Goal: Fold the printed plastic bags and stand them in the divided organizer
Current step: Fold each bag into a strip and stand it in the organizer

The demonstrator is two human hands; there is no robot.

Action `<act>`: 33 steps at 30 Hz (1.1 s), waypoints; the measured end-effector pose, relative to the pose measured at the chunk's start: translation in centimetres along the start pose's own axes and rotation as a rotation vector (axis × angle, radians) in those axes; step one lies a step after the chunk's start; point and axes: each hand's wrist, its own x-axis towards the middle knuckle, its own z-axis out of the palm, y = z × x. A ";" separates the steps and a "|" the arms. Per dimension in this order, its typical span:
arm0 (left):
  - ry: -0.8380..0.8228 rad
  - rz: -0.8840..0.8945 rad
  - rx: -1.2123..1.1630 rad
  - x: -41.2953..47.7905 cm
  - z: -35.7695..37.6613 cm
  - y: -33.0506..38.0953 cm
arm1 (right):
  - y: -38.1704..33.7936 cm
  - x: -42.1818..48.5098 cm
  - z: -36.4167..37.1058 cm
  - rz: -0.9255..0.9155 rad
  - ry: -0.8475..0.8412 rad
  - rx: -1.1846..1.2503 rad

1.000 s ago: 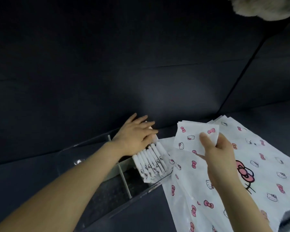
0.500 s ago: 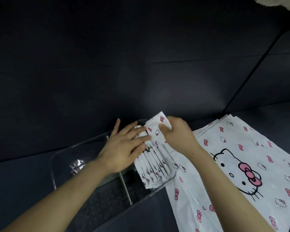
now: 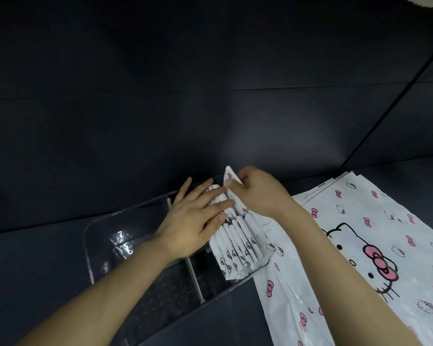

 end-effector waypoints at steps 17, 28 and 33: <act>0.022 -0.182 0.144 -3.0 -2.8 2.1 | 2.9 -4.5 2.8 0.121 0.290 0.226; -0.032 -0.263 0.201 -10.6 -4.8 5.5 | 1.9 -9.3 6.1 0.275 0.037 0.460; -0.019 -0.157 0.220 -7.1 -3.5 7.5 | 2.3 -11.1 6.0 0.247 0.057 0.522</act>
